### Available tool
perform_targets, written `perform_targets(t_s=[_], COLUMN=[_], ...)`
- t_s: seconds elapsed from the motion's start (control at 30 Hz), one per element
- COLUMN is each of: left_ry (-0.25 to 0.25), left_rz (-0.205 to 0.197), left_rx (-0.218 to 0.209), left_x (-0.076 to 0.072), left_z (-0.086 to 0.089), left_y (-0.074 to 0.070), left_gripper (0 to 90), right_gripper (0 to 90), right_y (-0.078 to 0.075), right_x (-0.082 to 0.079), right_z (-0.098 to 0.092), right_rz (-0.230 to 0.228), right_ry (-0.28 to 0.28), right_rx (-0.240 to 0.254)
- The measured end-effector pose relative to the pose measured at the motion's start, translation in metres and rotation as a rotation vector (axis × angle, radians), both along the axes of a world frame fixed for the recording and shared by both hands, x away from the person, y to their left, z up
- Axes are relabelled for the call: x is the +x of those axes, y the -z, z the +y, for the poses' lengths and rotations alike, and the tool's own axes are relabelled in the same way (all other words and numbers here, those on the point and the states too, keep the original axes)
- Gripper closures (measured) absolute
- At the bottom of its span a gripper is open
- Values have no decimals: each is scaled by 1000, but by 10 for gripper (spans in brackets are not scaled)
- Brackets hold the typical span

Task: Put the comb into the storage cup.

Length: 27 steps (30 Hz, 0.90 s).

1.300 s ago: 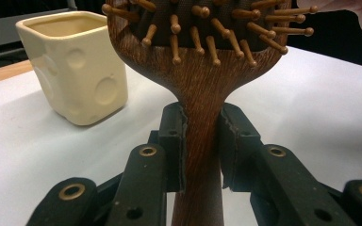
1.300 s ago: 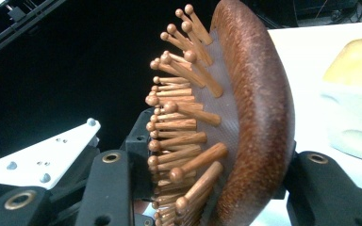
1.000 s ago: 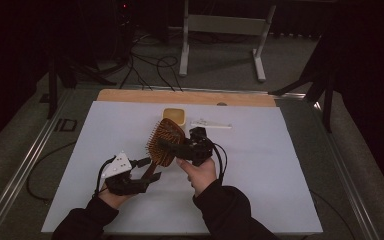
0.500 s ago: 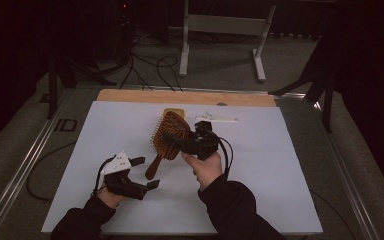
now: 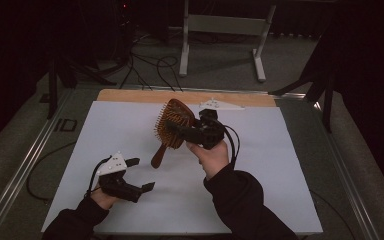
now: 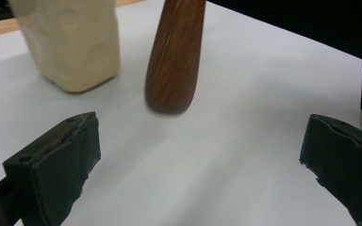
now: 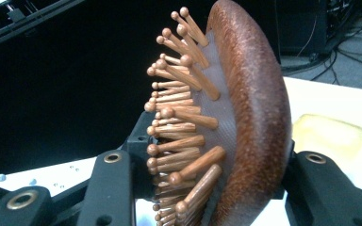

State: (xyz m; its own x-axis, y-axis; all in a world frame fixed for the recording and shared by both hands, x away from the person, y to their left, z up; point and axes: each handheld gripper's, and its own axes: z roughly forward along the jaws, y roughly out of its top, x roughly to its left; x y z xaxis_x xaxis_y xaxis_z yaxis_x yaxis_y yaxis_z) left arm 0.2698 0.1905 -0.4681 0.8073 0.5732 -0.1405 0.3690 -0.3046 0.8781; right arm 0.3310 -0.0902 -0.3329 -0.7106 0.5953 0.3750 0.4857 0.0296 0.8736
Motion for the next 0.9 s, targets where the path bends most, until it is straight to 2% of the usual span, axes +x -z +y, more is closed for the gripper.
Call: perform_targets(t_s=[0.23, 0.37, 0.67, 0.9], left_ry=[-40, -57, -79, -86], left_rz=[-22, -30, -35, -67], left_rx=[13, 4, -10, -6], left_x=[-7, -10, -12, -15], left_z=[15, 21, 30, 34], left_y=[3, 7, 15, 19], left_gripper=[0, 0, 0, 0], right_gripper=[522, 522, 522, 521], right_y=[-15, -23, -42, -52], right_x=[5, 10, 21, 36], right_z=[-5, -8, -14, -21], right_rz=[-24, -40, -75, -85], right_ry=[4, 7, 41, 77], right_rx=[4, 8, 8, 5])
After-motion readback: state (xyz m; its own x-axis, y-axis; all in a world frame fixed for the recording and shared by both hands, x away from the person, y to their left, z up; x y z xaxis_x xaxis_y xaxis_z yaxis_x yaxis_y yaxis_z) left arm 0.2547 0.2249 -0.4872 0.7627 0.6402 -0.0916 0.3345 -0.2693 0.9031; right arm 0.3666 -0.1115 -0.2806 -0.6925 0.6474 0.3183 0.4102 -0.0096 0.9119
